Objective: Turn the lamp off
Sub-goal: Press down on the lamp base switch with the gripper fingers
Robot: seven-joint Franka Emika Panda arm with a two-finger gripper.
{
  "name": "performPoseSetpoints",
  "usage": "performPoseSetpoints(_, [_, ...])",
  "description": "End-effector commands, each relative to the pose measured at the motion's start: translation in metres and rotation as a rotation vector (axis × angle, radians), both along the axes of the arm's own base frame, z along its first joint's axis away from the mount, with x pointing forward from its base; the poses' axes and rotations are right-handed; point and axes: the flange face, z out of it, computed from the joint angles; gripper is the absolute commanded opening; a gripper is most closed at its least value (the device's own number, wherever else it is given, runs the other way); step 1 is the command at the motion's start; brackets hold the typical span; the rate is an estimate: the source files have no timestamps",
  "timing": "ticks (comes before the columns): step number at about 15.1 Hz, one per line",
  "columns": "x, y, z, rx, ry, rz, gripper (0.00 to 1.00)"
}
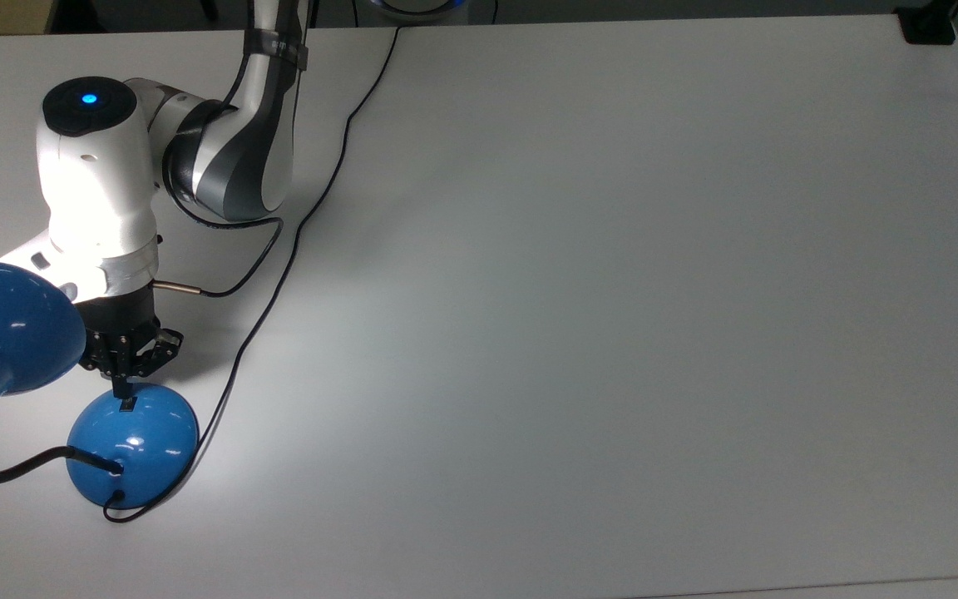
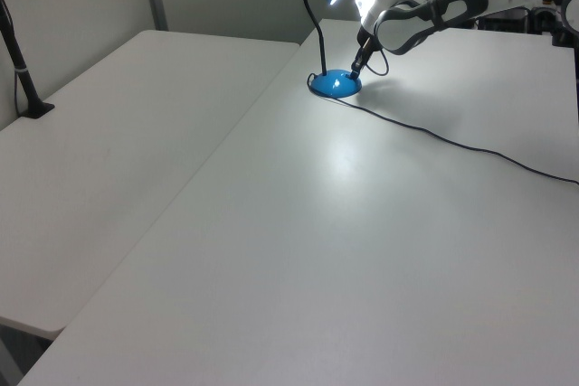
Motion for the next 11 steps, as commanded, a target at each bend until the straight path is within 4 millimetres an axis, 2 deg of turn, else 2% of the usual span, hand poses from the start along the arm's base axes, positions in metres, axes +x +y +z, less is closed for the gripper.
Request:
performPoseSetpoints(1, [0.004,0.002,-0.003,-0.020,-0.007,0.030,0.00])
performPoseSetpoints(5, [0.002,0.002,-0.009,-0.052,0.024,0.085,0.00])
performPoseSetpoints(7, [-0.002,0.002,-0.019,-0.055,0.049,0.094,0.00])
performPoseSetpoints(11, [-0.003,0.001,-0.022,-0.069,0.058,0.103,0.00])
